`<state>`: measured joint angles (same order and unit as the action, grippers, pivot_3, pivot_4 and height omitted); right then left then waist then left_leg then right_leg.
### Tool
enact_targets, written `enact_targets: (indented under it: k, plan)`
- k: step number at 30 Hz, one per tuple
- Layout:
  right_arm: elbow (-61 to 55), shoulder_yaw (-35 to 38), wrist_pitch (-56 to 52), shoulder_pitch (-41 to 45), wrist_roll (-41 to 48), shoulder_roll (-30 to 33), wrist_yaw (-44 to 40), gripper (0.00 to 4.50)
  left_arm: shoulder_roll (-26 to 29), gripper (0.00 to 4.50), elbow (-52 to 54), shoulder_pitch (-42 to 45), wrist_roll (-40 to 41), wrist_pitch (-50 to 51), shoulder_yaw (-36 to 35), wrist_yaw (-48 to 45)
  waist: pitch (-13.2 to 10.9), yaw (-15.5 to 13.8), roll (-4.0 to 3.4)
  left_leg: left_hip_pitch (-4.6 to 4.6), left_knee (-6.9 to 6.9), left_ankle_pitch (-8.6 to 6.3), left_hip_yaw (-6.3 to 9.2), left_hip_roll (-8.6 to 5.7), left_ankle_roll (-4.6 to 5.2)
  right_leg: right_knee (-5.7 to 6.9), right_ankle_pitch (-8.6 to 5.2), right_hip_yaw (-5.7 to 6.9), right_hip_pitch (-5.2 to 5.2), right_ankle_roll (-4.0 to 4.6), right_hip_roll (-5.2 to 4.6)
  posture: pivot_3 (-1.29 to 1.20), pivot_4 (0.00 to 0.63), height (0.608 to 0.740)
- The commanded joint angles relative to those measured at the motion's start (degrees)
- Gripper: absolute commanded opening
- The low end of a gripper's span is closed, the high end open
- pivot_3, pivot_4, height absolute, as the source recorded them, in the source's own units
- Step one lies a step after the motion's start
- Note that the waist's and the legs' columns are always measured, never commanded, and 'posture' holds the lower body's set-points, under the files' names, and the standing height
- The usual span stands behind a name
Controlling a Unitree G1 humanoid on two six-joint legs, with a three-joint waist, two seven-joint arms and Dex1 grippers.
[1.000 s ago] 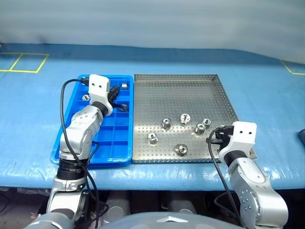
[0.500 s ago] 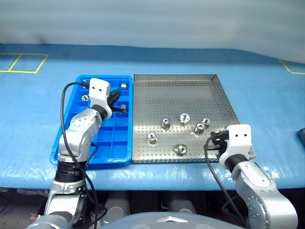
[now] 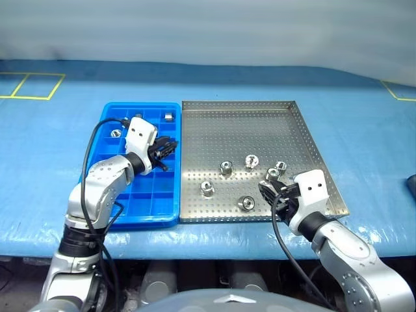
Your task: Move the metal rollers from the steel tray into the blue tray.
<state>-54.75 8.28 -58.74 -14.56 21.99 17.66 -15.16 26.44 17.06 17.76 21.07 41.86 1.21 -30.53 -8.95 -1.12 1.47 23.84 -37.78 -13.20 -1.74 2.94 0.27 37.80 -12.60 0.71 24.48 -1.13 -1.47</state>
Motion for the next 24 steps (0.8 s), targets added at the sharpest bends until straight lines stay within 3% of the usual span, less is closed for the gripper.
enact_targets:
  k: [1, 5, 6, 11, 19, 24]
  plan:
    - [-2.07, 0.73, 0.59, 0.97, 1.27, 1.6, -0.69, 3.18, 2.05, 2.9, 3.16, 0.44, 1.66, -0.2, 0.79, -3.91, 0.0, -0.08, 0.0, 0.0, -0.02, 0.0, 0.0, 0.0, 0.0, 0.0, 0.0, 0.0, 0.0, 0.0, 0.0, 0.09, 0.15, 0.74]
    - [-1.72, 0.36, 0.74, 1.53, 2.12, 2.49, -0.59, 4.46, 3.1, 4.22, 2.54, 1.66, 2.08, 0.06, 1.81, -6.84, 0.0, -0.33, 0.0, 0.01, -0.02, 0.0, 0.0, -0.01, 0.0, -0.01, 0.0, 0.0, 0.0, 0.0, -0.01, 0.1, 0.15, 0.74]
    - [-1.61, 0.15, 0.79, 1.73, 2.26, 2.67, -0.57, 4.5, 3.55, 4.45, 2.14, 2.3, 1.91, -0.04, 2.61, -7.96, -0.01, -0.42, 0.01, 0.01, -0.01, 0.0, 0.0, -0.01, 0.0, -0.01, 0.0, 0.0, 0.0, 0.0, -0.01, 0.1, 0.15, 0.74]
    - [-0.95, -1.28, 0.82, 2.83, 2.35, 3.13, -0.09, 4.5, 4.06, 4.45, -1.52, 6.93, 0.54, -1.14, 7.01, -13.1, -0.01, -0.81, 0.01, 0.03, -0.02, 0.0, 0.01, -0.02, 0.0, -0.01, -0.01, 0.03, 0.0, 0.0, -0.01, 0.1, 0.15, 0.74]
    - [-0.3, -4.53, 2.29, 2.72, 0.05, 3.11, 2.27, 4.5, 2.61, 4.45, -14.37, 18.37, -7.64, -8.23, 19.84, -22.07, -0.01, -0.77, 0.01, 0.08, -0.04, 0.0, -0.09, -0.08, 0.01, -0.03, -0.01, 0.03, 0.02, -0.01, 0.0, 0.06, 0.15, 0.74]
    - [-0.33, -5.55, 3.87, 1.15, -1.59, 2.02, 4.5, 4.5, -3.06, 4.45, -23.76, 24.52, -8.98, -6.87, 22.7, -23.85, -0.01, -0.52, 0.02, 0.16, -0.08, -0.01, -0.07, -0.1, 0.03, -0.02, -0.01, 0.06, 0.05, -0.02, 0.02, 0.03, 0.15, 0.74]
